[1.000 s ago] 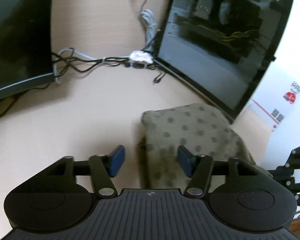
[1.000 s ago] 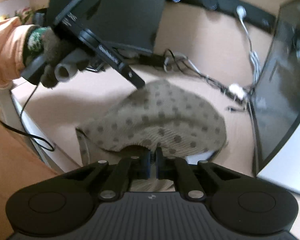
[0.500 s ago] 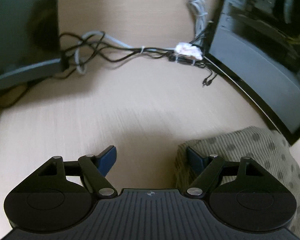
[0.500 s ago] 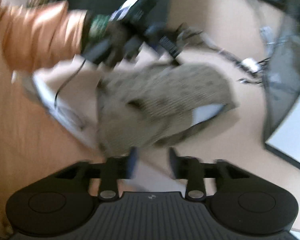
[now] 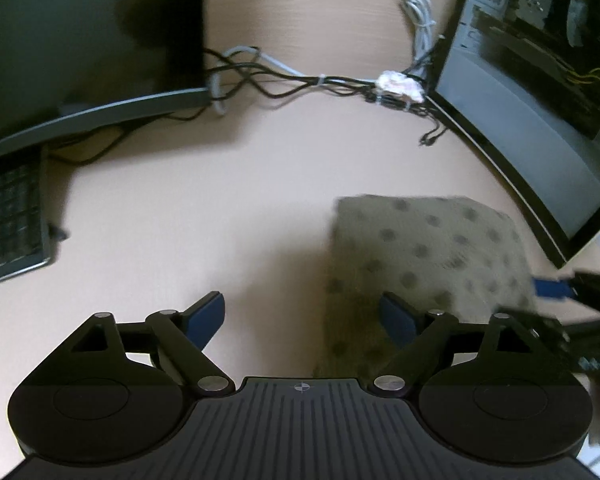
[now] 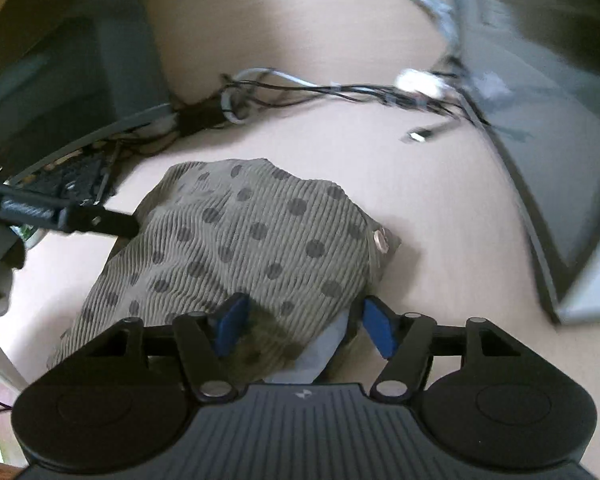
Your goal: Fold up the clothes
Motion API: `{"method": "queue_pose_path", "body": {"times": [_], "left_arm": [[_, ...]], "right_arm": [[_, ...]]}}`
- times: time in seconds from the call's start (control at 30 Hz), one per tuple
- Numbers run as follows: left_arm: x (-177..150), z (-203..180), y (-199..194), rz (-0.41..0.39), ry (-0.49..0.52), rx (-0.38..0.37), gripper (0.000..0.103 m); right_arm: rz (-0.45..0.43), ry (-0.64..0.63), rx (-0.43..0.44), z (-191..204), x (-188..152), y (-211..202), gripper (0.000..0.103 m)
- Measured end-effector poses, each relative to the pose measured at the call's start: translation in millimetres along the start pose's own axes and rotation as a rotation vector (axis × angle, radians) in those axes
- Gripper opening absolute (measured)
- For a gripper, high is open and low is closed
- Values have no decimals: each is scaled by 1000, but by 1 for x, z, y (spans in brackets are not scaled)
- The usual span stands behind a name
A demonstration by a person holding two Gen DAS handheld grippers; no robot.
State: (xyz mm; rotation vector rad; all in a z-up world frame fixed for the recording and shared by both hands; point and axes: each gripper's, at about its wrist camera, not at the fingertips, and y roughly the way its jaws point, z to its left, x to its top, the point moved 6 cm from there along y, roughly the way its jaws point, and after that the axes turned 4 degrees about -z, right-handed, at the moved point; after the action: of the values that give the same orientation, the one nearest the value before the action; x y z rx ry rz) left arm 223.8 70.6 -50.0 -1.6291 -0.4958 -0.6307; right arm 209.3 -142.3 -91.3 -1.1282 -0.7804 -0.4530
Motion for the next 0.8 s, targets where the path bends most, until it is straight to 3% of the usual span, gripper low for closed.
{"method": "queue_pose_path", "body": {"times": [0.17, 0.3, 0.4, 0.53, 0.63, 0.67, 0.8], "left_arm": [[-11, 20, -18, 3, -19, 16, 90], [-17, 35, -25, -6, -35, -19, 91], [-17, 39, -26, -33, -45, -87, 93], [5, 26, -24, -130, -61, -291, 93], [31, 3, -10, -180, -78, -454, 94], [38, -4, 3, -170, -87, -475, 94], [48, -19, 62, -81, -85, -439, 94]], "right_arm": [[-44, -217, 17, 26, 24, 34, 70], [-47, -239, -111, 43, 44, 24, 78], [-73, -206, -103, 62, 41, 0, 79], [18, -159, -17, 97, 4, -6, 79], [55, -235, -97, 103, -23, 5, 85], [63, -240, -110, 102, -27, 7, 88], [110, -189, -81, 92, -30, 4, 88]]}}
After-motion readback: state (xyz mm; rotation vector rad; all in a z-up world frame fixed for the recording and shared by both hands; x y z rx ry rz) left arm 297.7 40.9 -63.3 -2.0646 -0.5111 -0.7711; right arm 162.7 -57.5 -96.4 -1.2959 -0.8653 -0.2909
